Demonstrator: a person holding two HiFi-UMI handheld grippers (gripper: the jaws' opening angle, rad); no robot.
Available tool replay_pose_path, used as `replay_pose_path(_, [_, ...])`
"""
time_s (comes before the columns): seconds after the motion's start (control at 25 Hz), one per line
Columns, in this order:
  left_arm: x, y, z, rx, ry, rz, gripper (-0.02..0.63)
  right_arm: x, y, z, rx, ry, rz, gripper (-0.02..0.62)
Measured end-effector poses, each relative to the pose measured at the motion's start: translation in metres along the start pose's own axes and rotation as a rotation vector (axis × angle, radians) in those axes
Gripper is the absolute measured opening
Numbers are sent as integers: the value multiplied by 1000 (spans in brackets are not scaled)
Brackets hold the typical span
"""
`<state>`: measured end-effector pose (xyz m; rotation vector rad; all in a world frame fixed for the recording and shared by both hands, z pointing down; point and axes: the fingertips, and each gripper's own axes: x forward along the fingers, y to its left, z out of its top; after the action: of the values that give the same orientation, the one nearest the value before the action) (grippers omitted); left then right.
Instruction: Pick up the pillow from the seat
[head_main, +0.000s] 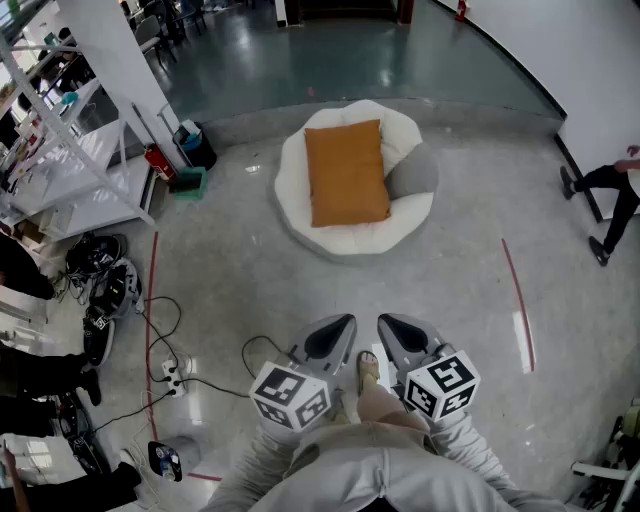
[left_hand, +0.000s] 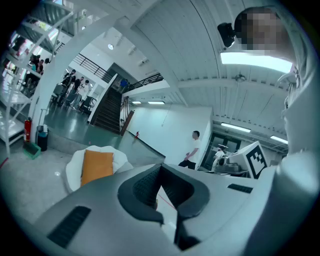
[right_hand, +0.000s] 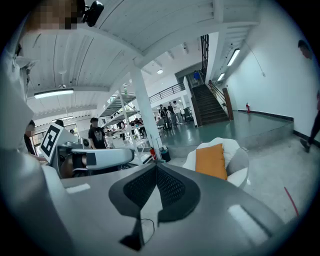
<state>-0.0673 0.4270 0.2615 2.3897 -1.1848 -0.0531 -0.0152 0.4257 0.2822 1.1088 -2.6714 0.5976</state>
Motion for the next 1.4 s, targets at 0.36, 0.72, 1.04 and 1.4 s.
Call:
replay_pose_path(0.36, [-33,-96,-51,96,23,196,2,-108,23,-17,-66,-53,105,-2])
replay_pose_path(0.72, [-29,-191,-106,99,44,225,2,-206,14,-47,-75,-56,107,-2])
replay_pose_path(1.04, [-32,-214,-116,86,34,265,2,-235,7,-58,-76,-60,112,-2])
replay_pose_path(1.4, [-26,-223,-116,118,66,286,2,-242,-4,-60,-58,-43,102,-2])
